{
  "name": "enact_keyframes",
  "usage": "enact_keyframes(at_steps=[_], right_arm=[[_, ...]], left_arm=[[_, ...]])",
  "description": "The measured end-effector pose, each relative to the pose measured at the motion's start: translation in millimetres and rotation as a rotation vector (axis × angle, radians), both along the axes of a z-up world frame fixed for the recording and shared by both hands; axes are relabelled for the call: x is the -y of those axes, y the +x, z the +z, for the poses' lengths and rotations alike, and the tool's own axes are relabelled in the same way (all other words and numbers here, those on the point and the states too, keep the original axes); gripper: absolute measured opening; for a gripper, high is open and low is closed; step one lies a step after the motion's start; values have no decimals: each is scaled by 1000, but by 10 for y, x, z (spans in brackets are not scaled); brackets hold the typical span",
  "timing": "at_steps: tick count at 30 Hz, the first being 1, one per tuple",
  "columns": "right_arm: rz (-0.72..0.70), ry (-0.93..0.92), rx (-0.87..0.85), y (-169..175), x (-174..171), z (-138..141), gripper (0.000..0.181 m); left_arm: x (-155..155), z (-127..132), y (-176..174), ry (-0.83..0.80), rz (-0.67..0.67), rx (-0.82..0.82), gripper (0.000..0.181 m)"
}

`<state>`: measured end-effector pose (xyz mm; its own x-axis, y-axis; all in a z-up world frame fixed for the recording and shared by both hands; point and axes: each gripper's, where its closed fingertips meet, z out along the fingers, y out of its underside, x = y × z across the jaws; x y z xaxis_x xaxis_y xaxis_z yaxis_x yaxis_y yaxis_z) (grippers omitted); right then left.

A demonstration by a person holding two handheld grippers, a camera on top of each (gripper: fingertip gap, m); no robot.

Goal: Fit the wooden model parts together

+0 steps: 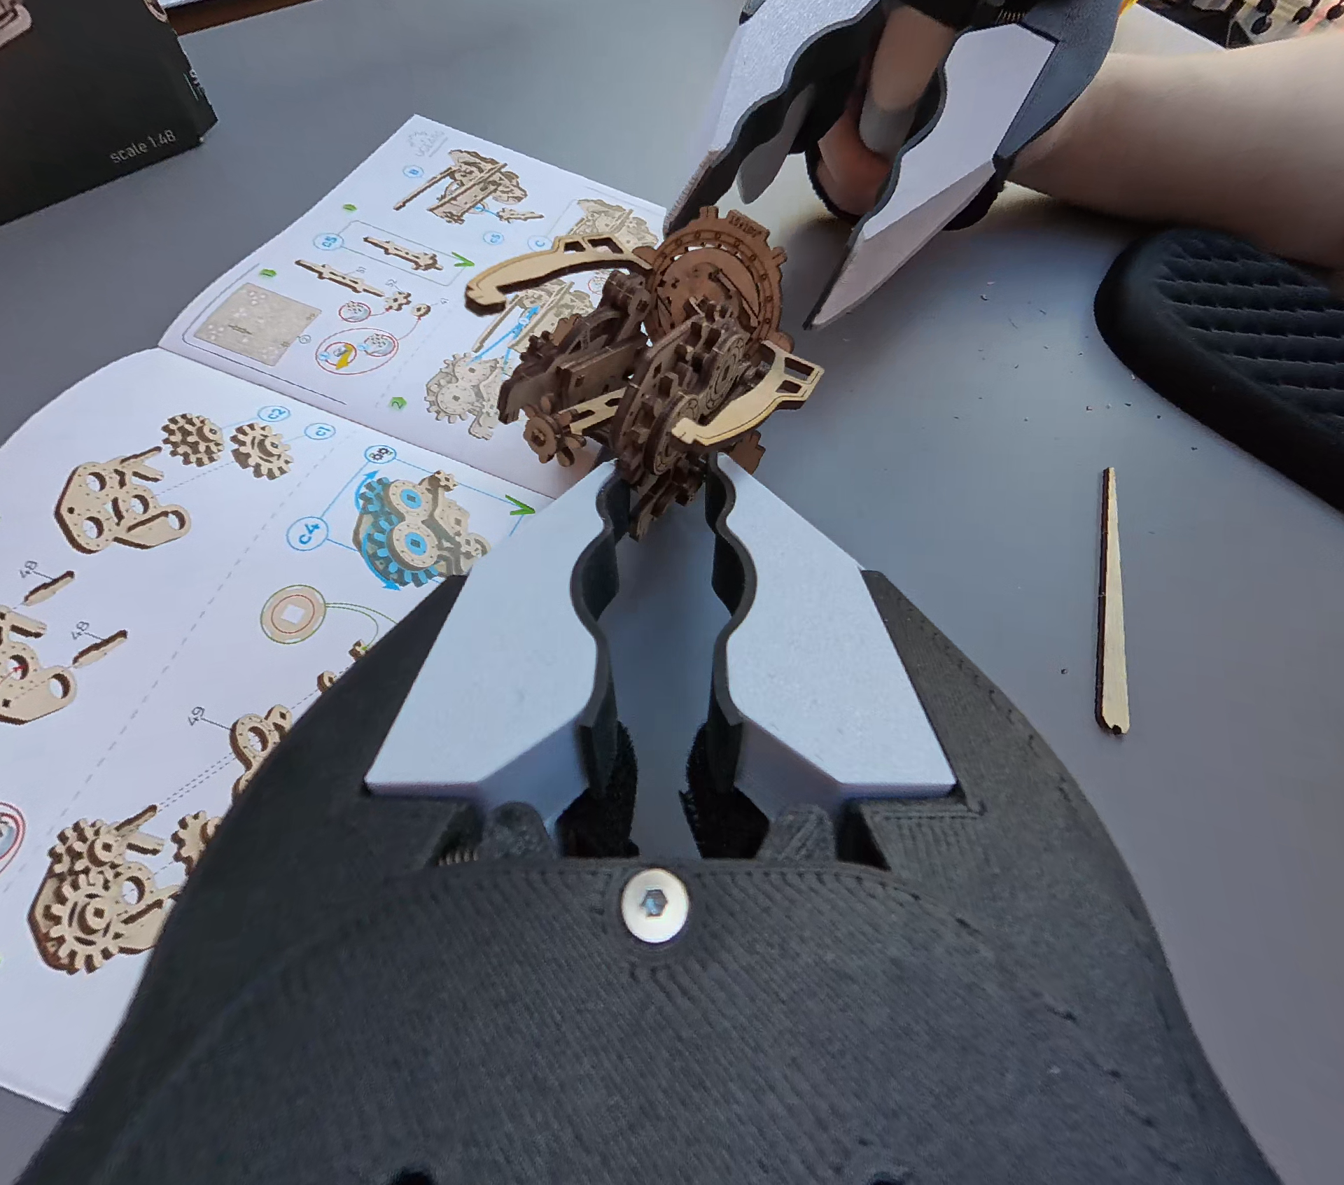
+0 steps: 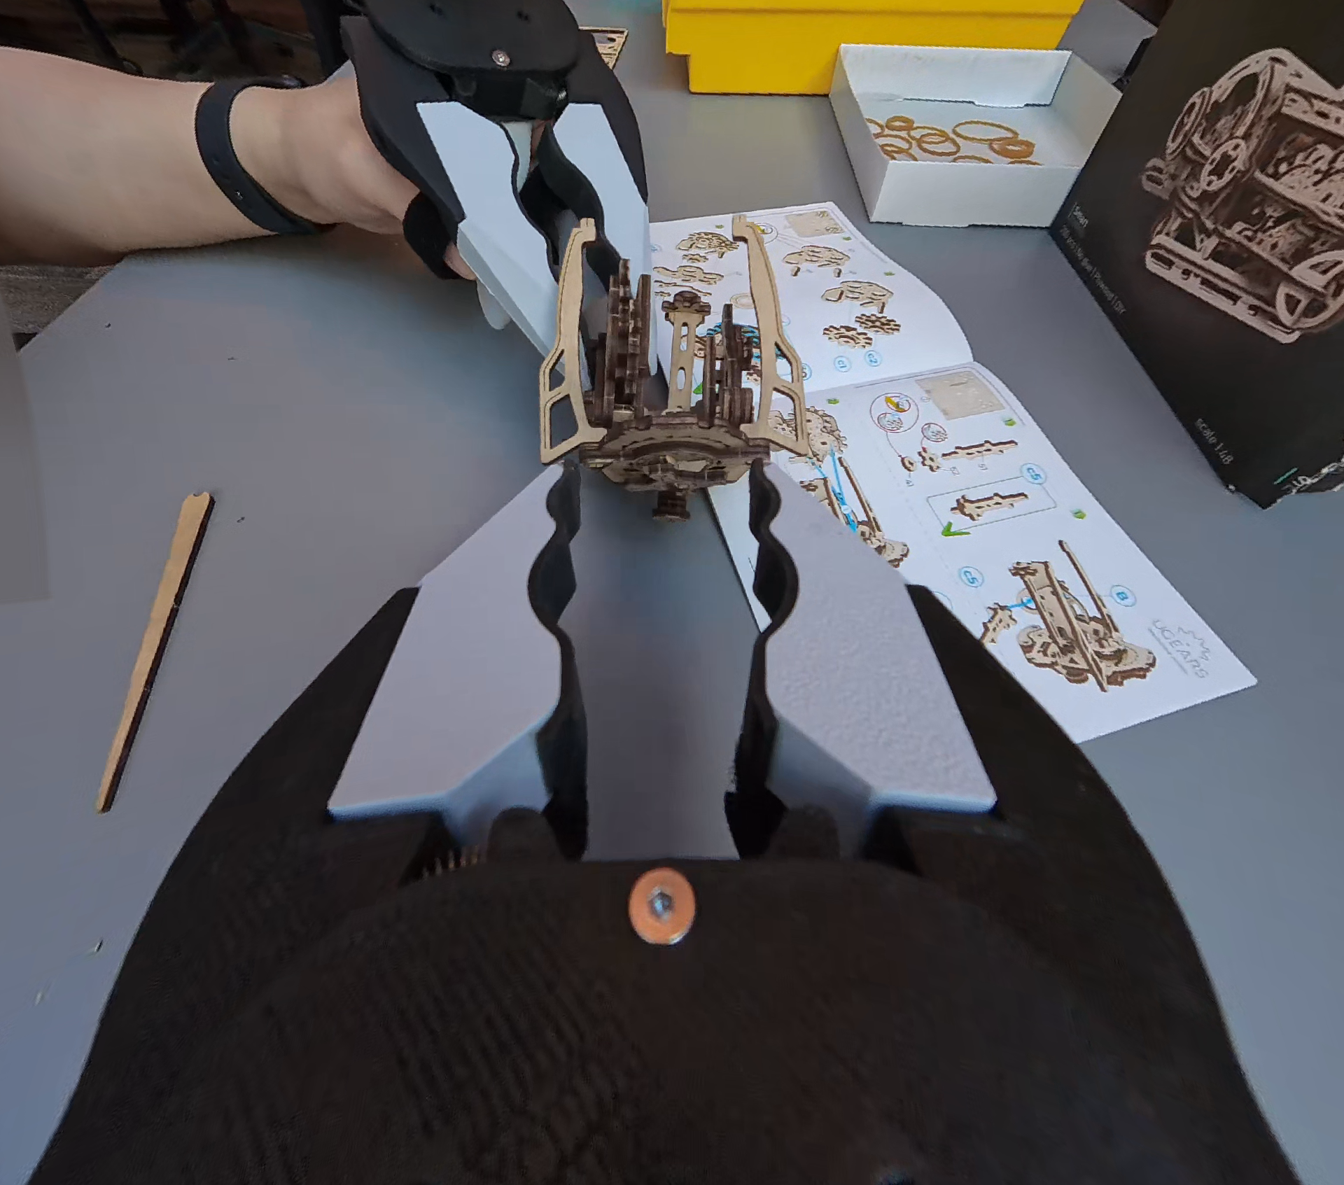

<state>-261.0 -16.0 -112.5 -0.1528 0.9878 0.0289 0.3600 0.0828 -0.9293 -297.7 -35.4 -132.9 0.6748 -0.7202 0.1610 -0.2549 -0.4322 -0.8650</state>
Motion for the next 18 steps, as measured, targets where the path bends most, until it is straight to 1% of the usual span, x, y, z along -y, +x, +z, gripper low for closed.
enact_keyframes(at_steps=[3, 5, 7, 9, 10, 12, 14, 15, 17, 18], right_arm=[[-21, 26, -25, 24, -47, 38, 39], [-26, 25, -77, 48, -53, 173, 28], [-40, 28, -115, 73, -81, 323, 11], [-41, 43, -113, 74, -91, 426, 11], [-31, 54, -94, 63, -81, 454, 11], [18, 77, -2, 27, -16, 441, 13], [66, 103, 130, -10, 44, 352, 20], [79, 120, 186, -32, 55, 307, 26], [115, 130, 253, -92, 119, 251, 29], [139, 126, 316, -109, 157, 200, 28]], left_arm=[[2, -14, -7, 3, -5, -16, 19], [1, -42, -15, -1, -5, -37, 20], [6, -54, -5, -4, -12, -44, 19], [10, -59, 7, -4, -17, -49, 19], [10, -59, 10, -1, -18, -52, 19], [6, -57, 15, 0, -18, -53, 19], [3, -56, 16, 1, -17, -52, 19], [2, -54, 15, 3, -17, -53, 19], [2, -55, 19, 8, -18, -60, 19], [2, -54, 22, 13, -19, -68, 19]])
